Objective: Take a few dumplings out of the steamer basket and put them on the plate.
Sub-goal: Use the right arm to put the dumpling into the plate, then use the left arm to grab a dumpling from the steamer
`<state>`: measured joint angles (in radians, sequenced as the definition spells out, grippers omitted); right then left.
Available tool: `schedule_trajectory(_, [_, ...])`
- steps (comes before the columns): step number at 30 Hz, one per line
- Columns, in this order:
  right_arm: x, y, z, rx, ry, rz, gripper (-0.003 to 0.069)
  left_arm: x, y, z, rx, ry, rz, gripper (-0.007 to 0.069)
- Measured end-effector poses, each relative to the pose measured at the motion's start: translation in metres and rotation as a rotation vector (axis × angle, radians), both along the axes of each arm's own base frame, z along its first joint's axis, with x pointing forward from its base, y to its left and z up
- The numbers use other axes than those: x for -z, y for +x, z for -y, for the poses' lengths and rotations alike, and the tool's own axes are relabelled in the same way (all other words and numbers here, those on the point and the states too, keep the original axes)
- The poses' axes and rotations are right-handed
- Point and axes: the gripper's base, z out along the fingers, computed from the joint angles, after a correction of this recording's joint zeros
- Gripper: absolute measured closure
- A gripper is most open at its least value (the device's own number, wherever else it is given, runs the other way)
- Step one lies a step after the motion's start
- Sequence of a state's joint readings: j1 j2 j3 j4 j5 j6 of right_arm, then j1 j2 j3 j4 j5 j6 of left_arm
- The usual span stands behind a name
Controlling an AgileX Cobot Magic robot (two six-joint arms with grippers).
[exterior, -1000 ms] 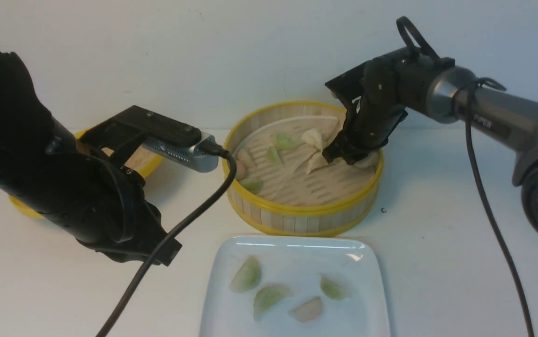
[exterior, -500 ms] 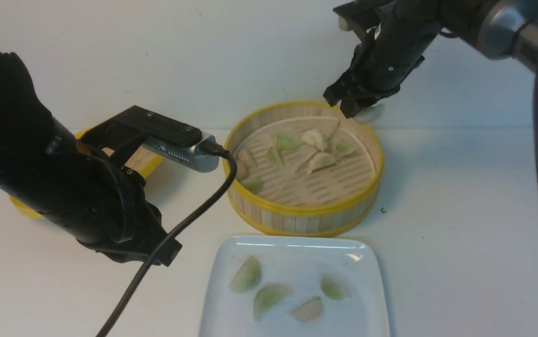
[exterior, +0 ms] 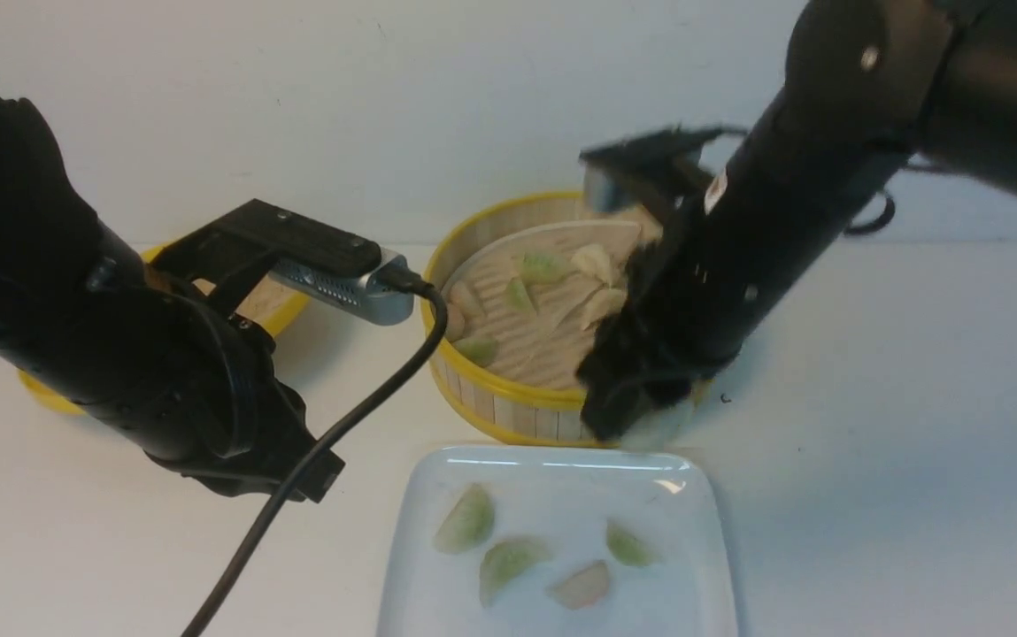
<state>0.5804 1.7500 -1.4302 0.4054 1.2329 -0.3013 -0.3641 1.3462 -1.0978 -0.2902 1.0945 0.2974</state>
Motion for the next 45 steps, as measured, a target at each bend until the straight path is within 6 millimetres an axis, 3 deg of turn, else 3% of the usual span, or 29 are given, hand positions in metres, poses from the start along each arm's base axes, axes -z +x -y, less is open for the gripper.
schedule_trajectory(5, [0.055, -0.031, -0.013, -0.032, -0.054, -0.052, 0.0515, 0.0, 0.0, 0.0, 0.0, 0.0, 0.0, 0.0631])
schedule_trajectory(11, [0.097, -0.039, -0.019, 0.012, -0.112, -0.12, 0.0515, 0.0, 0.0, 0.0, 0.0, 0.0, 0.001, 0.0631])
schedule_trajectory(15, [0.11, -0.037, -0.021, 0.047, -0.133, -0.151, 0.0506, 0.0, 0.0, 0.0, 0.0, 0.0, 0.001, 0.0631])
schedule_trajectory(20, [0.111, -0.037, -0.021, 0.053, -0.138, -0.164, 0.0393, 0.0, 0.0, 0.0, -0.001, -0.005, -0.001, 0.0631])
schedule_trajectory(25, [0.091, -0.036, -0.025, 0.011, -0.142, -0.201, 0.019, -0.002, 0.001, 0.003, -0.012, -0.039, 0.011, 0.0631])
schedule_trajectory(31, [0.042, -0.034, -0.028, 0.001, -0.07, -0.123, 0.0175, -0.016, 0.02, 0.011, -0.052, -0.073, 0.039, 0.0631])
schedule_trajectory(32, [0.023, -0.036, -0.025, 0.006, -0.043, -0.074, 0.0201, -0.021, 0.032, 0.015, -0.059, -0.082, 0.052, 0.0631])
schedule_trajectory(35, [-0.006, -0.044, -0.015, 0.016, -0.012, -0.002, 0.0265, -0.027, 0.056, 0.024, -0.059, -0.093, 0.072, 0.0631])
schedule_trajectory(38, [-0.042, -0.059, 0.002, 0.015, 0.022, 0.085, 0.0389, -0.026, 0.089, 0.037, -0.061, -0.097, 0.077, 0.0631])
schedule_trajectory(45, [-0.095, -0.092, 0.033, 0.087, 0.106, 0.196, 0.0627, 0.014, 0.152, 0.061, -0.06, -0.071, 0.027, 0.0627])
